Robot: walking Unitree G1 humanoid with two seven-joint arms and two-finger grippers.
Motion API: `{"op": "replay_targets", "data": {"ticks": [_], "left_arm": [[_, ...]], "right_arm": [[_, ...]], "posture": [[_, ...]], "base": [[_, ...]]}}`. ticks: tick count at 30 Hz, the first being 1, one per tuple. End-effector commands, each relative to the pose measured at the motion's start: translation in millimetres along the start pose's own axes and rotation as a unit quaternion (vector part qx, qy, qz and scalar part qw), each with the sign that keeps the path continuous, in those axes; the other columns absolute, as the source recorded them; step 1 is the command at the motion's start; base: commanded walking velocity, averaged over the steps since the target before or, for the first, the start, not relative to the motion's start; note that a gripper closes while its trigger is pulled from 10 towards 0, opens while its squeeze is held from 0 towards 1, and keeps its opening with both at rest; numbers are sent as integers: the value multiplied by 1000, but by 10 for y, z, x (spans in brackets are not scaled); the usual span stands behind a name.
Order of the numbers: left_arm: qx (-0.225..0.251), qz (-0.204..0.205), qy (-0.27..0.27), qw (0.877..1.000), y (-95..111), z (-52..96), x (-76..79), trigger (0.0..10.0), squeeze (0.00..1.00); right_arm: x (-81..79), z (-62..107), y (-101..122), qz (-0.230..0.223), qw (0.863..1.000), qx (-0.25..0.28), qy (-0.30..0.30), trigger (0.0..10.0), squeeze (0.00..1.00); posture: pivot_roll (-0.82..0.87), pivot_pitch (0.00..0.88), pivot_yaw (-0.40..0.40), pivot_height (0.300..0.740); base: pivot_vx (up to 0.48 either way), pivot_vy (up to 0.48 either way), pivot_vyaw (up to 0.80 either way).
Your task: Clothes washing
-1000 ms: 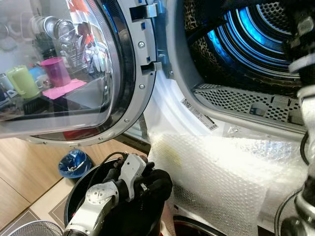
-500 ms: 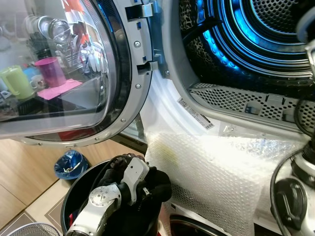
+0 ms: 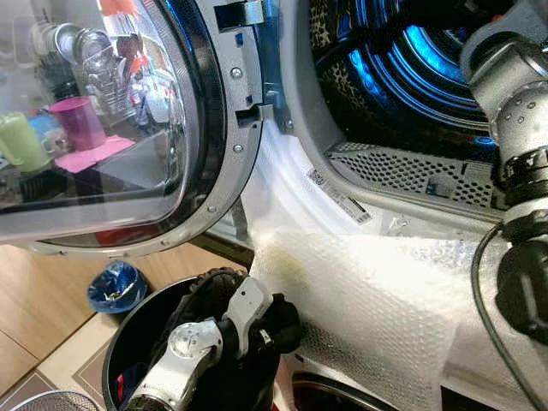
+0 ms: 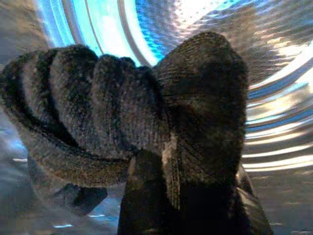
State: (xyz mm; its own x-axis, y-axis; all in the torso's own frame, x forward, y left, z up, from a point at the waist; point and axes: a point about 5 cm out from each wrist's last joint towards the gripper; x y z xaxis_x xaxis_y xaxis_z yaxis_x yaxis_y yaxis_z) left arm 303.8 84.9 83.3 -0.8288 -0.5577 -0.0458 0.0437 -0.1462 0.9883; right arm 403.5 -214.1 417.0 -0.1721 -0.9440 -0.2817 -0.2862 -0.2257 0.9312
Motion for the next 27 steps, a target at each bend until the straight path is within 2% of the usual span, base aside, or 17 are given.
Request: {"op": "replay_targets", "data": {"ticks": [1,2,3,4,11,15,19,21,27], "left_arm": [[-24,5,-11,1000,-101,11,39,10000,0],[-24,5,-12,1000,-107,15,46,10000,0],[-25,5,-13,1000,-111,18,51,10000,0],[-25,4,-14,1000,-118,23,58,10000,0],[-24,5,-6,1000,-146,66,51,10000,0],[-24,5,-6,1000,-147,67,52,10000,0],[-24,9,-6,1000,-162,72,75,10000,0],[-21,10,-2,1000,-156,76,62,10000,0],[-19,13,-3,1000,-151,75,55,10000,0]], "right_arm": [[52,-20,43,30,999,9,-21,10000,337],[86,-24,43,34,999,9,-30,10000,957],[104,-26,45,38,999,9,-34,10000,957],[127,-33,46,37,999,7,-37,10000,1000],[173,-48,49,72,997,17,-38,10000,1000],[173,-50,50,73,996,18,-39,10000,1000],[209,-56,-69,46,999,-2,-24,10000,1000],[270,-58,-99,64,997,-4,-32,10000,1000],[323,-59,-123,73,997,-7,-35,10000,1000]], "posture": [[-48,0,104,740],[-45,0,101,740],[-45,0,101,740],[-41,0,95,740],[-38,0,84,740],[-38,0,84,740],[-40,0,78,740],[-40,0,83,740],[-44,0,85,740]], "base": [[0,0,0],[0,0,0],[0,0,0],[0,0,0],[0,0,0],[0,0,0],[0,0,0],[0,0,0],[0,0,0]]}}
Point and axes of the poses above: a point about 5 cm out from each wrist's last joint towards the gripper, its own z axis pointing back from the gripper into the wrist, its own y axis along the axis of the wrist's last joint, x = y × z
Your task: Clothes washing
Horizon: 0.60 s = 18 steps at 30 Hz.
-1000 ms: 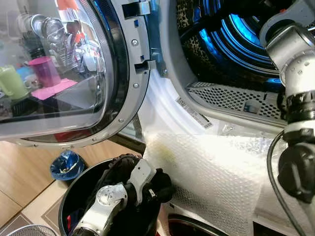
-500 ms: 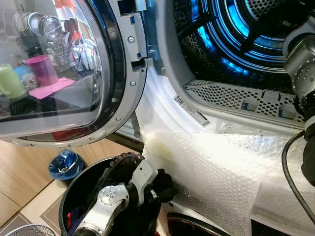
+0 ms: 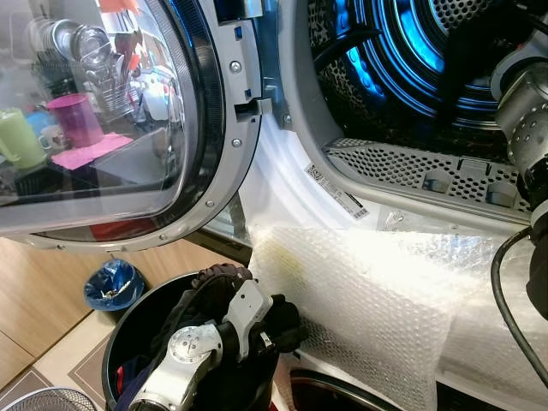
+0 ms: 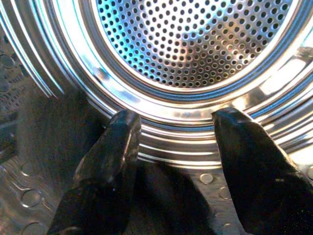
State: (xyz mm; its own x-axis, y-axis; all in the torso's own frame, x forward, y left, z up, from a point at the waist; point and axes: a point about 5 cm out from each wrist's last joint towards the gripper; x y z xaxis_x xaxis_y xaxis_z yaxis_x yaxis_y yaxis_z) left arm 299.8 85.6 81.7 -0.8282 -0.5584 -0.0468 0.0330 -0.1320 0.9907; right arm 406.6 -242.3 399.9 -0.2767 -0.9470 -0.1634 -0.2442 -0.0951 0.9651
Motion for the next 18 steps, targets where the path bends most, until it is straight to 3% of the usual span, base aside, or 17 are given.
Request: {"op": "replay_targets", "data": {"ticks": [1,18], "left_arm": [[-25,13,-5,1000,-127,48,31,10000,0],[-13,22,-9,1000,-83,47,17,10000,0]], "right_arm": [[20,-2,-26,1,1000,-3,-1,10000,1000],[38,-3,24,7,1000,8,-5,10000,1000]], "posture": [[-46,0,85,740],[-43,0,93,740]], "base": [[0,0,0],[0,0,0]]}}
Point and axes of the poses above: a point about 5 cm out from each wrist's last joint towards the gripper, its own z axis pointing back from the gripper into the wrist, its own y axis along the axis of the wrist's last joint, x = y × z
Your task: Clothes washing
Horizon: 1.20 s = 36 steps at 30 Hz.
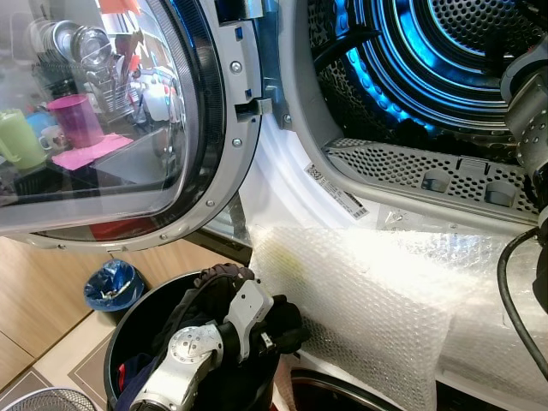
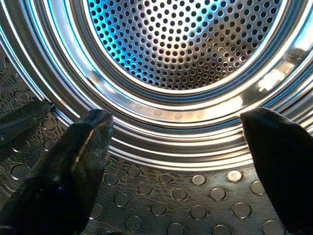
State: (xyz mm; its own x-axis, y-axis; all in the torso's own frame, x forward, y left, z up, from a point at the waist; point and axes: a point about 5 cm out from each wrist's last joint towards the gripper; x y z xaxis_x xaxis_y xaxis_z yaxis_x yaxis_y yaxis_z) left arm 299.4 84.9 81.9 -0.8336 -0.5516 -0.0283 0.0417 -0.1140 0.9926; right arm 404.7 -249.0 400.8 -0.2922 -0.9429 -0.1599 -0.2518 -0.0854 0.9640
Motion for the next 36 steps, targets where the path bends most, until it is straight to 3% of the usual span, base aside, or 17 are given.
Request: {"op": "replay_targets", "data": {"ticks": [1,17,18,19,20,31,32,33,34,36], "left_arm": [[-13,17,-3,1000,-76,53,14,10000,0],[-16,13,-6,1000,-51,113,-18,10000,0],[-16,12,-6,1000,-49,113,-20,10000,0],[-16,12,-6,1000,-45,112,-24,10000,0],[-16,12,-5,1000,-40,111,-36,10000,0],[-18,10,-3,1000,-31,104,-56,10000,0],[-15,10,0,1000,-16,103,-64,10000,0],[-15,10,0,1000,-16,103,-64,10000,0],[-16,11,1,1000,-17,112,-69,10000,0],[-18,11,2,1000,-29,125,-66,10000,0]], "right_arm": [[-26,1,9,12,1000,6,2,10000,0],[10,0,14,43,999,18,-2,10000,0],[11,0,26,43,999,21,-1,10000,769],[20,0,41,41,999,23,-4,10000,769],[27,1,61,40,999,25,-6,10000,1000],[-26,9,154,36,999,40,3,10000,1000],[-54,11,151,40,998,40,11,10000,200],[-54,11,151,40,998,40,11,10000,200],[-67,13,143,43,998,40,13,10000,0],[-50,15,181,49,998,49,10,10000,0]], "posture": [[-39,0,92,740],[-19,0,101,740],[-19,0,101,740],[-16,0,104,740],[-16,0,105,740],[-21,0,111,740],[-24,0,108,740],[-24,0,108,740],[-24,0,108,740],[-22,0,108,740]], "base": [[0,0,0],[0,0,0],[0,0,0],[0,0,0],[0,0,0],[0,0,0],[0,0,0],[0,0,0],[0,0,0],[0,0,0]]}}
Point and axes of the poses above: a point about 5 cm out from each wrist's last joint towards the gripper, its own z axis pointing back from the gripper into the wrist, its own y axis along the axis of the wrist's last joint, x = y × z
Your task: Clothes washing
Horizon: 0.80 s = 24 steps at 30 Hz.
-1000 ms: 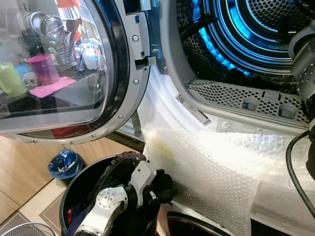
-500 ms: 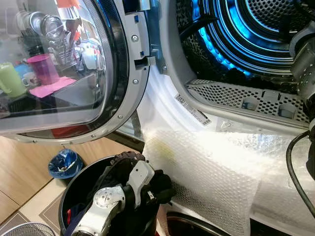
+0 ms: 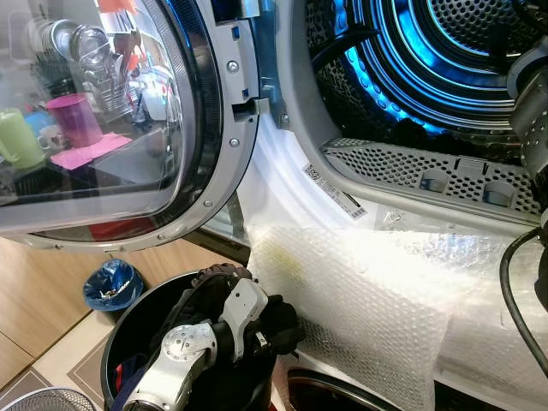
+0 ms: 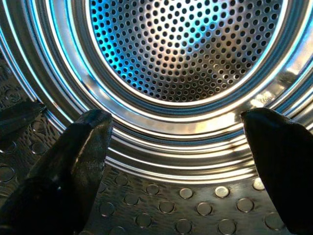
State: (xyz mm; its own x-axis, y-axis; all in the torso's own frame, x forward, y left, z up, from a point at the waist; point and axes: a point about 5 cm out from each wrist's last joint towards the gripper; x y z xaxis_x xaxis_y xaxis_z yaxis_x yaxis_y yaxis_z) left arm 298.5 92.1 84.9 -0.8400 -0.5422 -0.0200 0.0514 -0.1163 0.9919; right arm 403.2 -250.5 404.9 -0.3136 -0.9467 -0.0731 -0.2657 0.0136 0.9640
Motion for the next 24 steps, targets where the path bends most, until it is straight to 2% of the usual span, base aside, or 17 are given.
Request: {"op": "replay_targets", "data": {"ticks": [1,4,5,6,12,13,14,19,24], "left_arm": [[-15,7,8,1000,-51,58,-31,10000,0],[-15,9,11,1000,-52,62,-32,10000,0],[-16,9,11,1000,-55,64,-33,10000,0],[-16,10,11,1000,-59,63,-31,10000,0],[-17,11,10,1000,-55,51,-30,10000,0],[-17,11,10,1000,-55,51,-31,10000,0],[-18,11,9,1000,-57,52,-30,10000,0],[-17,13,10,1000,-60,56,-18,10000,0],[-15,15,11,1000,-54,43,-14,10000,0]], "right_arm": [[-46,8,148,5,1000,28,8,10000,0],[-75,14,210,4,999,36,18,10000,0],[-90,17,228,4,999,39,22,10000,686],[-108,21,243,2,999,40,26,10000,1000],[-117,37,294,10,998,53,29,10000,1000],[-118,40,293,11,998,53,31,10000,180],[-119,47,285,12,998,54,32,10000,0],[-56,121,283,20,997,73,28,10000,0],[-64,188,306,20,996,82,36,10000,0]], "posture": [[-22,0,108,740],[-25,0,107,740],[-26,0,105,740],[-30,0,107,740],[-35,0,114,740],[-35,0,114,740],[-35,0,114,740],[-25,0,113,740],[-35,1,115,740]], "base": [[0,0,0],[0,0,0],[0,0,0],[0,0,0],[0,0,0],[0,0,0],[0,0,0],[0,0,0],[0,0,0]]}}
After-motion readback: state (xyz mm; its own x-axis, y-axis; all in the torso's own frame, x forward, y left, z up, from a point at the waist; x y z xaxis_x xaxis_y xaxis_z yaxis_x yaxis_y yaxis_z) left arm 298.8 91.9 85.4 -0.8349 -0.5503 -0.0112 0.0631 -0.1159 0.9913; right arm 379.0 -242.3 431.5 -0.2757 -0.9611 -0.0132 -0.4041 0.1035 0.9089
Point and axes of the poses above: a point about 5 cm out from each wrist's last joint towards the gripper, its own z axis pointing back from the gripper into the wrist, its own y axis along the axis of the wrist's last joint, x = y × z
